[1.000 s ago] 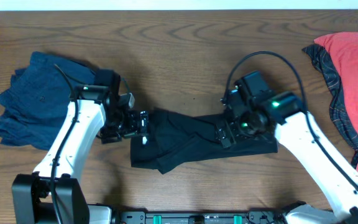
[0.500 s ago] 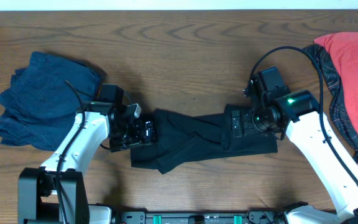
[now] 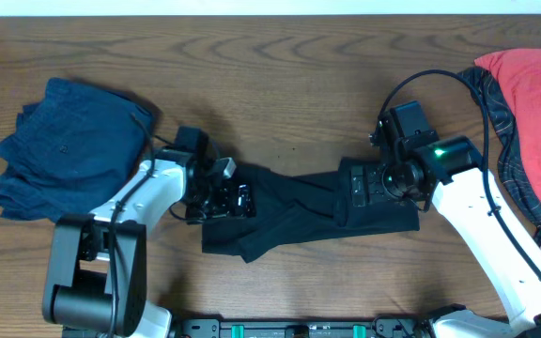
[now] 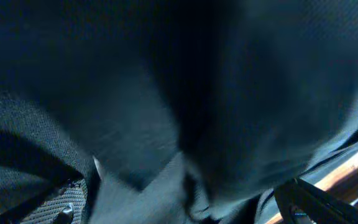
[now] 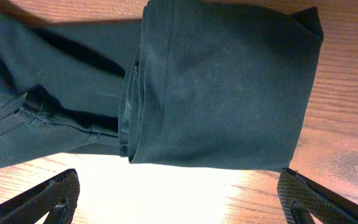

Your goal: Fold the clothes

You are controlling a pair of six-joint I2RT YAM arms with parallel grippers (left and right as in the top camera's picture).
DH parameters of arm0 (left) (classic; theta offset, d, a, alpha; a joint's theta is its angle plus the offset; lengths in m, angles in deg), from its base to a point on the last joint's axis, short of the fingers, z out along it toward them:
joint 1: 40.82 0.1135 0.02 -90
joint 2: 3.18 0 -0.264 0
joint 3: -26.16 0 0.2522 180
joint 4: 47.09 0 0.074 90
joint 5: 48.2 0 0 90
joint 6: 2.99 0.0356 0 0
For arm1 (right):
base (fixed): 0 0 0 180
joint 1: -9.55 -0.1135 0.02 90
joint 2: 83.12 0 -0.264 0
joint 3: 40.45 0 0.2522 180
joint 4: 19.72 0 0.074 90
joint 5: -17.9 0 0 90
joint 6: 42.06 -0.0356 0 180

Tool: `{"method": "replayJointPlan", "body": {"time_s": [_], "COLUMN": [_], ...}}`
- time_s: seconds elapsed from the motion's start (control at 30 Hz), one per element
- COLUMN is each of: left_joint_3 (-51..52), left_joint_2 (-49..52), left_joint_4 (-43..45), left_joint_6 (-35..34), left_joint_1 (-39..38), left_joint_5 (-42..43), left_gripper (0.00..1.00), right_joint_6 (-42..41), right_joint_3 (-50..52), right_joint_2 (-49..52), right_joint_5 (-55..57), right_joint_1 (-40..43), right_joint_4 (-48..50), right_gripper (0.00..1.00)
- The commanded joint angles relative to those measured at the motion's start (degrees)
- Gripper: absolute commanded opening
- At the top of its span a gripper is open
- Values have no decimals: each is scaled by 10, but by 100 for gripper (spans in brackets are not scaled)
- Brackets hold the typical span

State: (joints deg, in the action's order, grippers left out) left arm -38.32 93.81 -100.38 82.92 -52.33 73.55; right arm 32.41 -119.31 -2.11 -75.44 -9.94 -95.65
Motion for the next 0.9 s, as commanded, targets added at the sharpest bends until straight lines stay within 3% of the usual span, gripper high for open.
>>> {"method": "replayJointPlan", "body": {"time_s": [0.0,0.07,0.13,0.2,0.33,0.43,0.47,0.73,0.87], "left_joint_3": [11,10,10,10,7,-10,-17,-106,-142], "left_joint_2": [49,59,60,60,60,58,55,14,-6], "left_joint_4": [27,33,37,46,51,39,31,-74,-107], "left_joint_6": [8,4,4,-1,-9,-9,-9,-9,-9], "left_joint_1": [-19,-22,-22,-22,-20,-9,-3,59,82], "left_joint_5": [0,0,0,-1,-3,-5,-8,-100,-104], "left_gripper": [98,99,93,76,27,9,6,6,6], "right_joint_6": [-8,-8,-7,-7,-8,-10,-15,9,19], "right_joint_3": [-7,-7,-7,-7,-7,-7,-7,-7,-5], "right_joint_2": [-4,-4,-4,-4,-4,-4,-4,3,28], "right_joint_5": [6,6,6,6,9,38,54,81,81], "right_joint_1": [3,3,3,3,4,4,6,50,64], "right_joint_4": [-2,-3,-4,-4,-5,-6,-6,-2,10], "right_gripper": [99,99,99,99,99,99,99,99,77]}}
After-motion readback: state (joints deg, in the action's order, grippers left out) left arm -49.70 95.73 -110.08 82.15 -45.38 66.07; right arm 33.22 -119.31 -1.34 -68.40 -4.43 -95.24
